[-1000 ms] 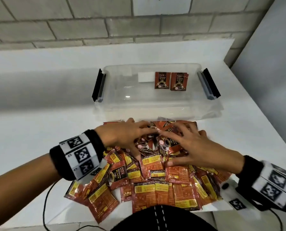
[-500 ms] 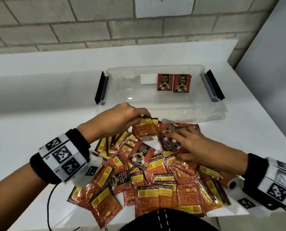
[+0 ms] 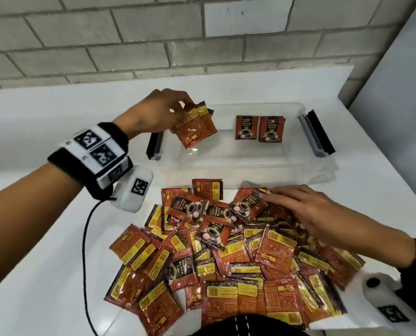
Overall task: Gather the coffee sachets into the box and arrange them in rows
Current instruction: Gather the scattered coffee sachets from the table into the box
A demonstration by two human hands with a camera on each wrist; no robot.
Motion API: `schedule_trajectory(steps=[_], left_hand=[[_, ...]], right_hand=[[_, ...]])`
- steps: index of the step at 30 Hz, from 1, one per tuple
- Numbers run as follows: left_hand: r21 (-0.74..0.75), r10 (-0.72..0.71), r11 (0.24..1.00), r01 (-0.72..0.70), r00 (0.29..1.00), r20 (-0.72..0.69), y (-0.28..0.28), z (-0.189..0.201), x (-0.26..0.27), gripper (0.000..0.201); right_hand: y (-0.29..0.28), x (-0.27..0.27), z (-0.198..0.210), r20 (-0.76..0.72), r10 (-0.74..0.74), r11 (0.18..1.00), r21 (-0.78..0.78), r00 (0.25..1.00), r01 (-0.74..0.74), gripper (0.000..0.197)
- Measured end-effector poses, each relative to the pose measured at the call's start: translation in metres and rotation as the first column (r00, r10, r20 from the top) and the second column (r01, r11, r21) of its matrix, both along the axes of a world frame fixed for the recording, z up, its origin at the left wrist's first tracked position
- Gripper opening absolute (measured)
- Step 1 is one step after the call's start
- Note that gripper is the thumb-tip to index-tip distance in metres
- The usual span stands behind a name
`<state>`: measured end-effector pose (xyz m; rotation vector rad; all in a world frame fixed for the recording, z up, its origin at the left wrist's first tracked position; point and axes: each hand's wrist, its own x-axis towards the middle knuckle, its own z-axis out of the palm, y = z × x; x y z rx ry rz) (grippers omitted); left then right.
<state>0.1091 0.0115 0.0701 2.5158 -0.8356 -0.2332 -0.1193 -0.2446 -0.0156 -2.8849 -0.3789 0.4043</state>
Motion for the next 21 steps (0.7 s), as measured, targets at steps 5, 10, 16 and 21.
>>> schedule_trajectory(steps=[5,10,16,21], left_hand=[[0.352,-0.043,0.934,0.065,0.997,-0.070,-0.020,-0.017,0.021,0.028],[0.564,-0.065,0.815,0.133,0.988,-0.139,-0.034,-0.030,0.031,0.034],[0.522,-0.024,0.846,0.110,0.985,-0.168,-0.024,-0.013,0.025,0.040],[0.349,-0.115,0.929,0.123,0.992,-0.044,0.010,0.025,-0.031,0.019]], right_hand=[[-0.024,-0.014,0.008,-0.019,-0.161,0.950,0.269,0.987,0.160,0.062],[-0.037,-0.013,-0.022,0.009,-0.285,0.949,0.143,0.958,0.281,0.049],[-0.028,-0.009,-0.034,-0.278,-0.187,0.982,-0.092,0.942,0.168,0.087],[-0.038,-0.002,-0.031,-0.251,-0.128,0.991,-0.071,0.960,0.113,0.078]])
